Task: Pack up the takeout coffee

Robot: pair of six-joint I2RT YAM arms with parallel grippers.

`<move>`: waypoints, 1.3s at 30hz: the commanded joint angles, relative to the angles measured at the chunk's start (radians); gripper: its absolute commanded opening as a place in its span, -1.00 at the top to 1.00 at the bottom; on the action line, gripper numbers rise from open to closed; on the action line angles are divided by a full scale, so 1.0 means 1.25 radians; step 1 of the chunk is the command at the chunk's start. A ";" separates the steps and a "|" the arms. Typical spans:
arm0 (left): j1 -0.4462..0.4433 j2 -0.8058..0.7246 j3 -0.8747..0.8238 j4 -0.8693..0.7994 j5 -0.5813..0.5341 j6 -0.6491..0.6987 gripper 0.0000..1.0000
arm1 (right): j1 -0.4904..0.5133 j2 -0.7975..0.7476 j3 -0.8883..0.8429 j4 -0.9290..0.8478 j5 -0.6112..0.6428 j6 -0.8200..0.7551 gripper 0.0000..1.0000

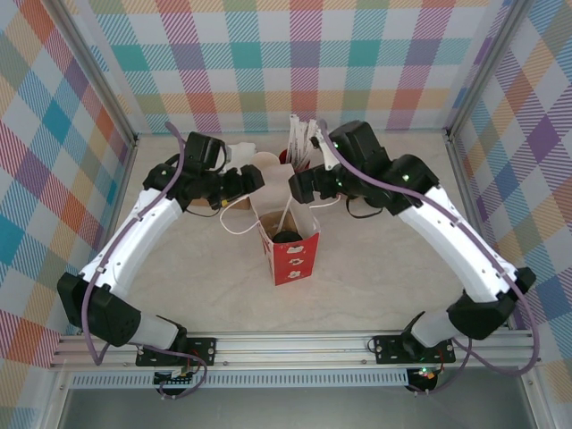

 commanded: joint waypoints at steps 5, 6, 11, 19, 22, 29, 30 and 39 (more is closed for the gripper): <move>0.010 -0.069 0.024 0.004 -0.103 0.006 -1.00 | -0.001 -0.113 -0.114 0.125 0.112 -0.012 -0.99; 0.010 -0.072 0.029 -0.003 -0.118 0.006 -1.00 | -0.002 -0.127 -0.133 0.130 0.113 -0.009 -0.99; 0.046 -0.072 0.067 -0.040 -0.133 0.008 -1.00 | -0.007 -0.193 -0.216 0.145 0.116 0.010 -0.99; 0.216 -0.039 0.088 -0.036 -0.005 0.015 -1.00 | -0.008 -0.263 -0.298 0.137 0.133 0.024 -0.99; 0.281 -0.014 0.092 -0.033 0.028 0.032 -1.00 | -0.008 -0.274 -0.311 0.130 0.142 0.027 -0.99; 0.377 0.085 0.097 -0.050 0.032 0.089 -0.95 | -0.008 -0.282 -0.328 0.124 0.142 0.036 -0.99; 0.389 0.104 0.096 -0.051 0.028 0.094 -0.93 | -0.009 -0.283 -0.329 0.121 0.142 0.038 -0.99; 0.415 0.276 0.141 -0.046 0.032 0.123 -0.80 | -0.008 -0.296 -0.343 0.111 0.151 0.042 -0.99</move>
